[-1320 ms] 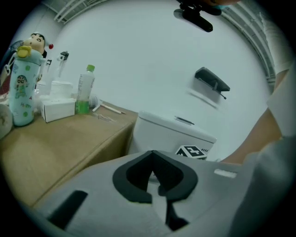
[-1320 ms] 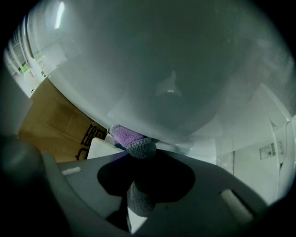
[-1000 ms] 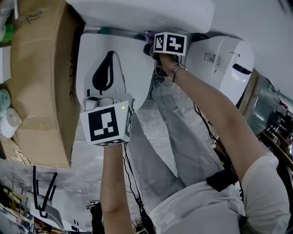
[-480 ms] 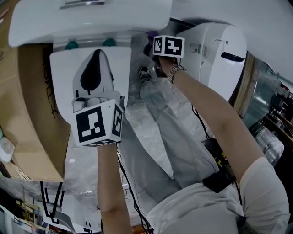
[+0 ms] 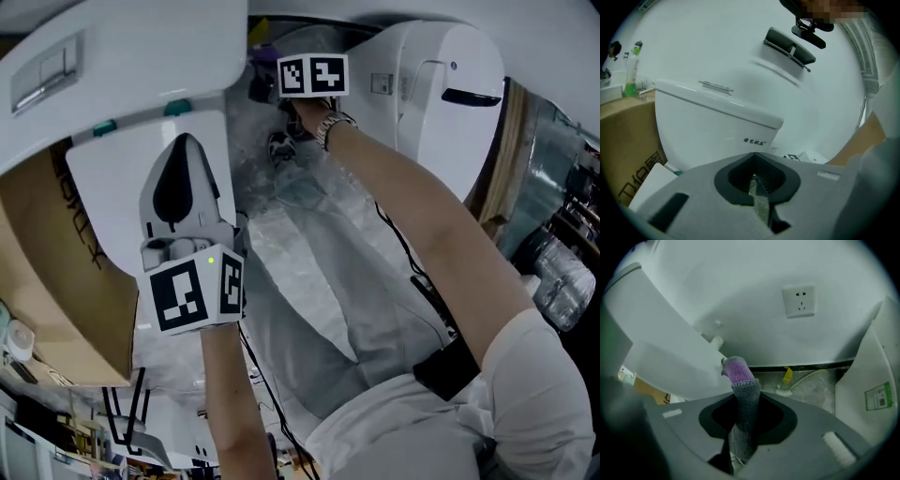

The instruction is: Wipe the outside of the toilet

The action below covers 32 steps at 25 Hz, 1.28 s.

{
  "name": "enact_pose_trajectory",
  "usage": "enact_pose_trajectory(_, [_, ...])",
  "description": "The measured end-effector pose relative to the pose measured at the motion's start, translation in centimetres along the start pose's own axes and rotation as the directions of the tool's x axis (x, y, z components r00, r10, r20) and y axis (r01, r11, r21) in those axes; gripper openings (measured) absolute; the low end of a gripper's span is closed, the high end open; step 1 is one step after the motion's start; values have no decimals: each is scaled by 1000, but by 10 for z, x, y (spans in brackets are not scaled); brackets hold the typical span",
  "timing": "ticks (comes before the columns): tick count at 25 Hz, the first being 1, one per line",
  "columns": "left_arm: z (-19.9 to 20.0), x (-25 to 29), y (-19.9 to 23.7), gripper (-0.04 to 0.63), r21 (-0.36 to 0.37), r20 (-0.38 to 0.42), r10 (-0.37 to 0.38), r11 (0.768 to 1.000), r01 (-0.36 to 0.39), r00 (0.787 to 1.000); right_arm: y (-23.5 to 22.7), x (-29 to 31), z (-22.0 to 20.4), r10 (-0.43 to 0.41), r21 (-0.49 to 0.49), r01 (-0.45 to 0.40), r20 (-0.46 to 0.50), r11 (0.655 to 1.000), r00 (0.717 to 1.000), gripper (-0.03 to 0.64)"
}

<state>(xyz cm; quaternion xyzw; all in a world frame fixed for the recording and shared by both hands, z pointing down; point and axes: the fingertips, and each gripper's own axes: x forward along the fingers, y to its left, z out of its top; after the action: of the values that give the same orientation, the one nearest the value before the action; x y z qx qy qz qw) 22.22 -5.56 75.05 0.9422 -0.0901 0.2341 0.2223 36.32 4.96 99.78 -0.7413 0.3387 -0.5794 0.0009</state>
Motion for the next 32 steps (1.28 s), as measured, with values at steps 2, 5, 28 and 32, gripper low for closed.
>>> enact_pose_trajectory(2, [-1, 4, -9, 5, 0, 0, 13, 1000, -13, 1000, 3, 11, 8, 51, 27, -51, 5, 998, 999, 100])
enact_pose_trajectory(5, [-2, 13, -19, 5, 13, 2, 29, 999, -29, 1000, 4, 25, 15, 109, 45, -109, 2, 993, 994, 100])
enact_pose_trajectory(28, [48, -8, -36, 5, -34, 112, 155, 988, -152, 982, 81, -16, 59, 400, 203, -402, 50, 893, 915, 98])
enact_pose_trajectory(32, [65, -25, -38, 5, -2, 121, 143, 990, -144, 982, 96, -43, 67, 437, 199, -440, 65, 876, 897, 98])
